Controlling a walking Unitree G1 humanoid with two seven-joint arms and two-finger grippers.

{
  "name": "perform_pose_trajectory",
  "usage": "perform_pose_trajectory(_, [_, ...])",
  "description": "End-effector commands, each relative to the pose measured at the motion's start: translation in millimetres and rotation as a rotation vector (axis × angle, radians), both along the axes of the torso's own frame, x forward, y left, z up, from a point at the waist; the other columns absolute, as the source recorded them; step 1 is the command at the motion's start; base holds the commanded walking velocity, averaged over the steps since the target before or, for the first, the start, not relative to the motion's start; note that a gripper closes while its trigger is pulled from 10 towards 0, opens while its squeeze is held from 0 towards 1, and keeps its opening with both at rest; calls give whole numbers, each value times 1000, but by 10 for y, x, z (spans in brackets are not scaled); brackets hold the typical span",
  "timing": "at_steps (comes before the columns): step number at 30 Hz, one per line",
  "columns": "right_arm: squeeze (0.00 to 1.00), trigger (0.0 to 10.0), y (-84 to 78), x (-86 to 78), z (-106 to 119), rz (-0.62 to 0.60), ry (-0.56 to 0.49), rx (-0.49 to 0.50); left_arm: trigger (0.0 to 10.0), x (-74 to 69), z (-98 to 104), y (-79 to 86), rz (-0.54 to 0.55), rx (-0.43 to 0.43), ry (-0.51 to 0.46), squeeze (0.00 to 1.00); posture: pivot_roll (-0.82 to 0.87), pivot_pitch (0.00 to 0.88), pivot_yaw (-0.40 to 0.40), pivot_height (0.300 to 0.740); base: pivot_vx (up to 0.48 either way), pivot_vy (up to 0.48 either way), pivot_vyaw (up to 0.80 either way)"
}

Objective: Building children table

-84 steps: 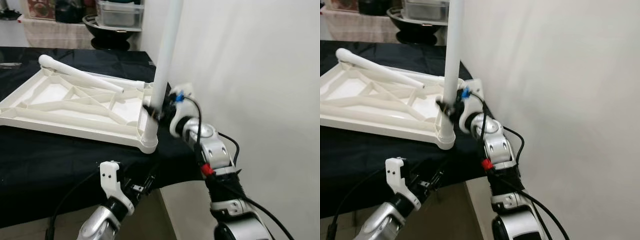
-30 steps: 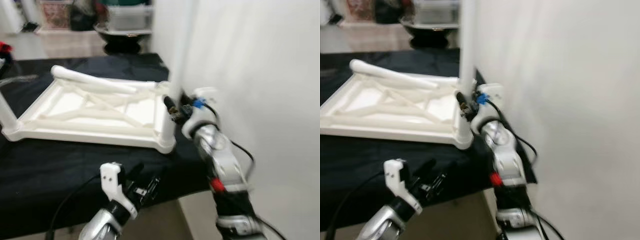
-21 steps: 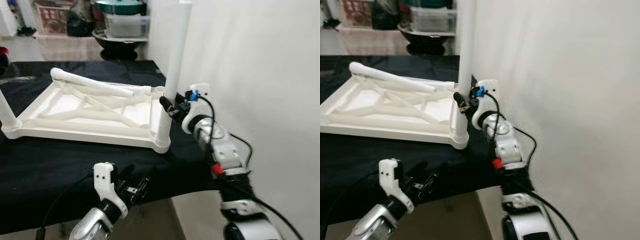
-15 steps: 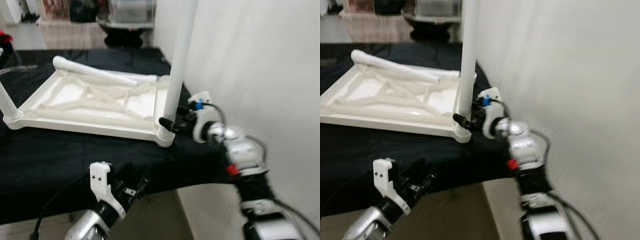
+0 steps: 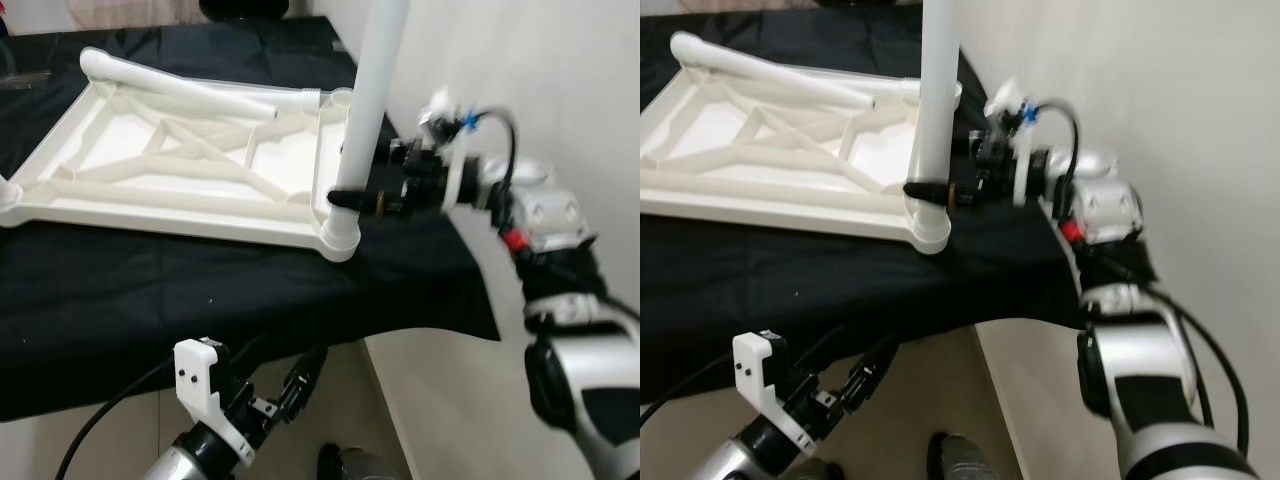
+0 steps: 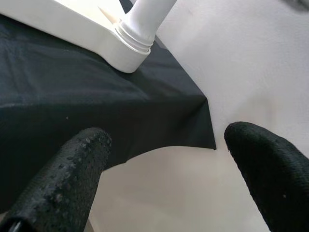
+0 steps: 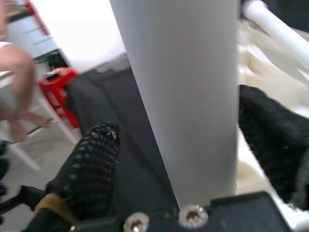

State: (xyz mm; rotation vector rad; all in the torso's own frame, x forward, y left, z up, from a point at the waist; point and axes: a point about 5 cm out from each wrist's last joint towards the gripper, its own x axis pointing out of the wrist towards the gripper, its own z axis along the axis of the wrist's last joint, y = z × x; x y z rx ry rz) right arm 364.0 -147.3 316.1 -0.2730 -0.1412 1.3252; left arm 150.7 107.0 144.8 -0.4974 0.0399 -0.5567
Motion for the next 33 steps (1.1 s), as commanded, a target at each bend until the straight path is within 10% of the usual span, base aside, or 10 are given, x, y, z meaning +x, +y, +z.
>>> perform_pose_trajectory(1, [0,2549,-34,-10,58,39,5,22,10000,-46,16,-20,-14,6,13,0,82,279,-98,740,0,0,0])
perform_pose_trajectory(2, [0,0,-28,-15,153,90,-1,29,10000,-67,38,-25,-15,7,13,0,80,288,-97,740,0,0,0])
perform_pose_trajectory(11, [0,0,-70,-20,318,189,-27,7,10000,-125,117,-58,-22,3,13,0,55,310,-93,740,0,0,0])
perform_pose_trajectory(22, [0,0,-399,-269,54,-264,35,110,10000,-21,61,-104,-18,-24,9,0,-67,241,-146,740,0,0,0])
perform_pose_trajectory(23, [0,0,-344,-322,-183,-456,22,124,10000,41,11,-110,-19,-23,12,0,-49,172,-178,740,0,0,0])
perform_pose_trajectory(24, [0,0,-316,-360,-663,-894,61,131,10000,124,-59,-106,-13,-19,15,0,-54,125,-191,740,0,0,0])
perform_pose_trajectory(25, [0,0,-316,-360,-663,-894,61,131,10000,124,-59,-106,-13,-19,15,0,-54,125,-191,740,0,0,0])
perform_pose_trajectory(26, [0,0,-116,-423,-1145,-1083,156,109,10000,217,-121,-107,-2,-10,16,0,-39,81,-165,740,0,0,0])
perform_pose_trajectory(29, [0,0,-116,-423,-1145,-1083,156,109,10000,217,-121,-107,-2,-10,16,0,-39,81,-165,740,0,0,0])
perform_pose_trajectory(33, [0,0,791,-180,-1306,-953,276,180,10000,499,-288,-32,39,16,20,0,18,0,-174,740,0,0,0])
